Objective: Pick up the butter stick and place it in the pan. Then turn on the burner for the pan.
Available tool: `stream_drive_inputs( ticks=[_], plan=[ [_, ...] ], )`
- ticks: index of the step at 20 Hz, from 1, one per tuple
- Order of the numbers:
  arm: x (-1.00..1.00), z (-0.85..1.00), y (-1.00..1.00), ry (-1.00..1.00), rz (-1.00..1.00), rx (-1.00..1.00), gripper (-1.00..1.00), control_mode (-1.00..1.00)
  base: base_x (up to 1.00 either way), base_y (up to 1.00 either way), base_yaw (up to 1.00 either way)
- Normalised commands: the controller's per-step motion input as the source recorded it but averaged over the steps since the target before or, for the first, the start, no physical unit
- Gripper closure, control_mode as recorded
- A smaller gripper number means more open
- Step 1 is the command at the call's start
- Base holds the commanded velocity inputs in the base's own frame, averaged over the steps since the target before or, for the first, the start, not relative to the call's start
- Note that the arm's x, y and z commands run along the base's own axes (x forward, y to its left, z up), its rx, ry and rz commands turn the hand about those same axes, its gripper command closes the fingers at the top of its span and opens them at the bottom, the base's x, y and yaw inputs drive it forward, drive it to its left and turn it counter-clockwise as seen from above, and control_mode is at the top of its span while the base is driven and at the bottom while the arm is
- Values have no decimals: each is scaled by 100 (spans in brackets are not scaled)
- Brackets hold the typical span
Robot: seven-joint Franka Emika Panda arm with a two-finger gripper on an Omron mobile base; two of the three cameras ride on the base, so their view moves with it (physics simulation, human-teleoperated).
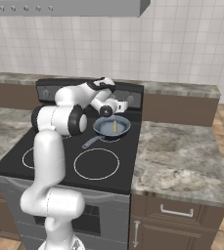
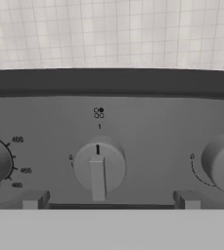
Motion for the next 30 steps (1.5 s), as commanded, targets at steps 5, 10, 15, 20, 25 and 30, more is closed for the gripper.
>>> stream_drive_inputs(
  ticks=[5,10,15,20,25,30],
  plan=[
    [1,0,0,0,0,0,-100,-100,0,0,0],
    [0,0,0,0,0,0,-100,-100,0,0,0],
    [0,0,0,0,0,0,-100,-100,0,0,0],
    [6,0,0,0,0,0,-100,-100,0,0,0],
    [20,0,0,0,0,0,-100,-100,0,0,0],
    [5,0,0,0,0,0,-100,-100,0,0,0]
  ],
)
